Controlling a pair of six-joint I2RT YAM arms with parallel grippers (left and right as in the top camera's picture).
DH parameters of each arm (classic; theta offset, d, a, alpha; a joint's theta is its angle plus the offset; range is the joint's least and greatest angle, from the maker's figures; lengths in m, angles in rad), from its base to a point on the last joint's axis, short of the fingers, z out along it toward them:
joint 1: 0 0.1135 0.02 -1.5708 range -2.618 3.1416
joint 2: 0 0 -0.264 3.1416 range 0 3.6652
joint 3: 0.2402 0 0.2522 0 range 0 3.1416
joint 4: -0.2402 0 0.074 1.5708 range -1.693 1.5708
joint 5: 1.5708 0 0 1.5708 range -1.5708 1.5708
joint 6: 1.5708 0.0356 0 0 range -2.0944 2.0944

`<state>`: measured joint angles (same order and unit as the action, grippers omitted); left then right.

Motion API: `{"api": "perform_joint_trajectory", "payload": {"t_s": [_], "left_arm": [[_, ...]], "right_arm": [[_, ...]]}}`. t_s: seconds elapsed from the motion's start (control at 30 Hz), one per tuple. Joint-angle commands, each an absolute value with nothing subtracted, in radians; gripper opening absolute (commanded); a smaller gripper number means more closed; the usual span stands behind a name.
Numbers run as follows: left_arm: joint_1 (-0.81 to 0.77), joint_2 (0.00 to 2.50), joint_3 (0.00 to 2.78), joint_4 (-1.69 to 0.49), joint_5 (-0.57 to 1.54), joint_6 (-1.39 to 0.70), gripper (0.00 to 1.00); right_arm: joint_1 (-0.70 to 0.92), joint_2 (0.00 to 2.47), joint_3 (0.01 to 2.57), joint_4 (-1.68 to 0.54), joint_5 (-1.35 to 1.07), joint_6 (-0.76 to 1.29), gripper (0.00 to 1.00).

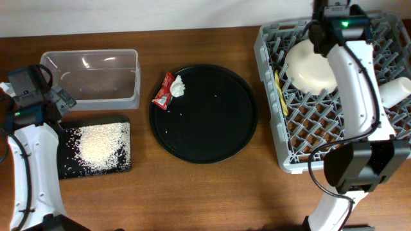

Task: Sort waste into correct bins and load items into the dishwasher rack
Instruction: 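Carry the pink bowl right over the dish rack's back corner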

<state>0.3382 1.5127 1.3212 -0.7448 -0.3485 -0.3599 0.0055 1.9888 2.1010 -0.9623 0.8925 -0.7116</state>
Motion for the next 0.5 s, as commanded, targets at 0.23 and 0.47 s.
{"api": "perform_joint_trajectory", "payload": {"t_s": [0.23,0.47], "left_arm": [[0.341,1.492,1.333,-0.743,-0.348,-0.369,0.99],[0.341,1.492,1.333,-0.743,-0.348,-0.369,0.99]], "right_arm": [[0.047,1.99,2.113,-1.039,1.026,-0.831,0.04],[0.123,1.99,2.113,-1.055,1.025,-0.956,0.05]]}}
